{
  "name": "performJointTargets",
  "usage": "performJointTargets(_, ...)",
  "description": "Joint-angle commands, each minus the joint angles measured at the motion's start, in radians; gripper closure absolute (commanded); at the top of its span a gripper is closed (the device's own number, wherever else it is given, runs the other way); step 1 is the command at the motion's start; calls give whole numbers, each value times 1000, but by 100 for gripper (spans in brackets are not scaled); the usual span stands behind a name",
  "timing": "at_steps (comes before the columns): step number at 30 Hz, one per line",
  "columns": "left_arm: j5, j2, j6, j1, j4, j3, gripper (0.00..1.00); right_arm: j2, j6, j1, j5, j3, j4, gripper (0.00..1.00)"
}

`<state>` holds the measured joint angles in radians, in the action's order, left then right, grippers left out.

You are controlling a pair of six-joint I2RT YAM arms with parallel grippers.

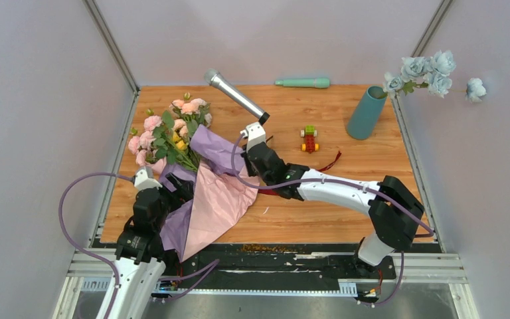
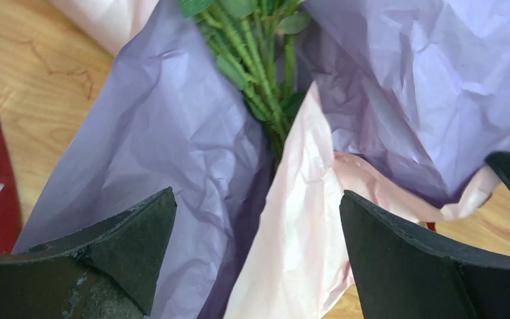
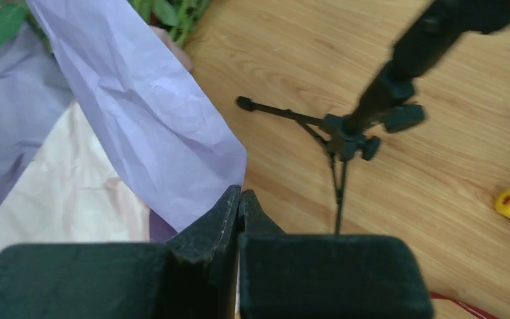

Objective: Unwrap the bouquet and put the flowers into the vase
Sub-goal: Unfold the wrapping paper at the center of the board.

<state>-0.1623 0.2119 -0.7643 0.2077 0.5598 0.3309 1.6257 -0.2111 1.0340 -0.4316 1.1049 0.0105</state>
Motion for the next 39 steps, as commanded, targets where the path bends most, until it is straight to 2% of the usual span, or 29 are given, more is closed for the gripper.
performJointTargets(1, 66, 14, 80, -8, -108, 44, 0, -40, -84, -57, -18, -31, -44, 100)
performJointTargets(8, 142, 131, 48, -7, -265, 14, 0, -8, -153, -122, -53, -66, -76, 100)
performJointTargets(13, 117, 287, -12, -7, -326, -36, 0, 18, -189, -134, -87, -97, -47, 100)
performJointTargets(18, 81, 362, -75, -8, -354, -88, 0, 35, -180, -150, -153, -106, -20, 100)
performJointTargets(23, 25, 329, -119, -10, -299, -140, 0, 51, -134, -179, -244, -103, 40, 100)
performJointTargets(26, 7, 254, -149, -10, -256, -167, 0, 71, -105, -205, -256, -85, 58, 100)
performJointTargets(31, -14, 141, -181, -10, -171, -197, 0, 90, -56, -231, -220, -69, 75, 100)
performJointTargets(33, -4, 110, -178, -10, -161, -193, 0, 78, -24, -231, -161, -69, 83, 100)
performJointTargets(35, 15, 111, -168, -9, -167, -177, 0, 54, -10, -231, -114, -71, 71, 94)
performJointTargets(39, 46, 156, -115, -10, -163, -96, 0, -26, -16, -231, -46, -94, 19, 59)
